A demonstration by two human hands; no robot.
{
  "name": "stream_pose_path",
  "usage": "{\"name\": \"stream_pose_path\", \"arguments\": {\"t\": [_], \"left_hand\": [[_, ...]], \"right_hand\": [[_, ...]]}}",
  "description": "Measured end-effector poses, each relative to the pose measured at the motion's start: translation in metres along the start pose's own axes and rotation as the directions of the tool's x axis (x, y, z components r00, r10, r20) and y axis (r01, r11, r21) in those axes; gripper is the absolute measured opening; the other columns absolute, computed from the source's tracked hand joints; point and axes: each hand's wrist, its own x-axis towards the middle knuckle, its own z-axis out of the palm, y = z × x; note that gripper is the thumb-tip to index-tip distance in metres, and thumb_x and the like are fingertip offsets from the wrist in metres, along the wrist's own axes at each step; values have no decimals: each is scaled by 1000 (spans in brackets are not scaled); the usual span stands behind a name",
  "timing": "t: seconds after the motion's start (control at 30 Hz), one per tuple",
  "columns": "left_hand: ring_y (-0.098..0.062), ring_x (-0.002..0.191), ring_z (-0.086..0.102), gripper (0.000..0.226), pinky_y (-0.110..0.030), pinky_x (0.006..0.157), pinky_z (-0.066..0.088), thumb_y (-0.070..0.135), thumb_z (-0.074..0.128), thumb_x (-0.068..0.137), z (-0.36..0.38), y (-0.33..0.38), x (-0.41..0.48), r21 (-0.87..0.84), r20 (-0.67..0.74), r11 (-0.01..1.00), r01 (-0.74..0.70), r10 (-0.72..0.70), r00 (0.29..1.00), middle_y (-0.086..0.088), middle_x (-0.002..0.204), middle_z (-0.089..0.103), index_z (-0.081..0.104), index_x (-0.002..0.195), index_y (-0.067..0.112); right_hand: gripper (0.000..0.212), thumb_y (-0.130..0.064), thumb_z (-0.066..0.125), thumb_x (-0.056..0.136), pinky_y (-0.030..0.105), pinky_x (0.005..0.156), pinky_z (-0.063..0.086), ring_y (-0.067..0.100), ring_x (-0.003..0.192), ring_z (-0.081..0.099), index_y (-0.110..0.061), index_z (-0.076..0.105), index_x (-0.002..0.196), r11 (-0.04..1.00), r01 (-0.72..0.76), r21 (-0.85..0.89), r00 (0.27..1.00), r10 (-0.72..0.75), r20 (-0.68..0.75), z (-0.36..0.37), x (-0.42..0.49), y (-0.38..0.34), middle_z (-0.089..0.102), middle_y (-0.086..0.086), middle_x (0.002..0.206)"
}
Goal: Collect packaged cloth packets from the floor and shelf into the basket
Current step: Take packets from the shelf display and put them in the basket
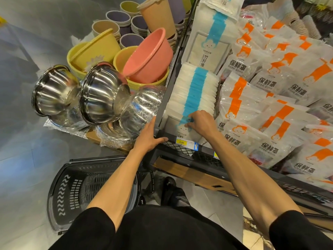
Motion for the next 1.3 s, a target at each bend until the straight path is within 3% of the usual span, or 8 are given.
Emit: {"name": "stream_pose_path", "arguments": {"t": [0.67,0.73,0.83,0.93,1.0,1.1,1.2,1.3], "left_hand": [[-28,148,29,115,-51,115,36,51,80,79,0,6,1,-16,26,998,66,-66,998,-7,165,21,4,161,27],[-30,144,35,104,-50,113,38,49,78,82,1,11,-2,28,-36,996,87,-86,996,-10,159,32,15,160,24],[-25,126,44,63,-40,105,41,46,70,90,7,29,-10,161,-344,986,46,12,939,-6,136,50,47,141,17],[-17,112,56,48,-36,96,49,40,70,92,15,55,-13,-119,-318,992,-30,-10,948,0,122,60,55,129,14],[-16,109,61,49,-37,97,53,35,72,91,22,67,-8,-403,-142,909,106,-176,974,-1,120,65,58,130,7],[-23,98,68,53,-36,86,60,26,75,91,33,77,9,-752,114,567,336,-390,914,-11,115,69,56,131,-3],[-31,113,66,52,-31,72,62,17,74,91,35,93,21,-846,250,332,417,-445,860,-18,127,64,50,135,-1],[-30,115,63,50,-36,82,57,12,70,93,37,109,29,-873,280,245,423,-458,844,-18,131,62,49,137,-1]], "right_hand": [[32,-38,76,84,36,65,48,29,85,63,-9,65,89,994,104,-37,994,-105,-24,2,1,4,67,8,88],[39,-43,77,81,37,66,48,26,88,61,-11,62,96,993,98,-59,993,-101,-53,0,0,5,64,5,94],[50,-49,78,78,36,68,48,24,95,58,-15,58,108,993,105,-54,991,-109,-77,-1,-2,11,60,2,105],[55,-51,80,75,36,69,48,22,98,56,-18,56,113,991,121,-51,989,-125,-79,-1,-3,18,57,2,109],[61,-51,81,73,37,70,49,22,100,54,-19,55,118,991,125,-57,989,-129,-79,-1,-5,20,55,2,110],[72,-51,83,70,40,78,50,25,104,52,-17,54,126,990,122,-75,984,-130,-119,0,-6,23,54,6,117],[82,-54,84,67,42,83,46,28,108,49,-16,53,132,990,114,-83,978,-126,-165,0,-7,27,53,8,123],[89,-55,85,65,42,91,43,30,119,47,-17,50,137,990,111,-83,978,-124,-166,0,-5,33,50,9,136]]}}
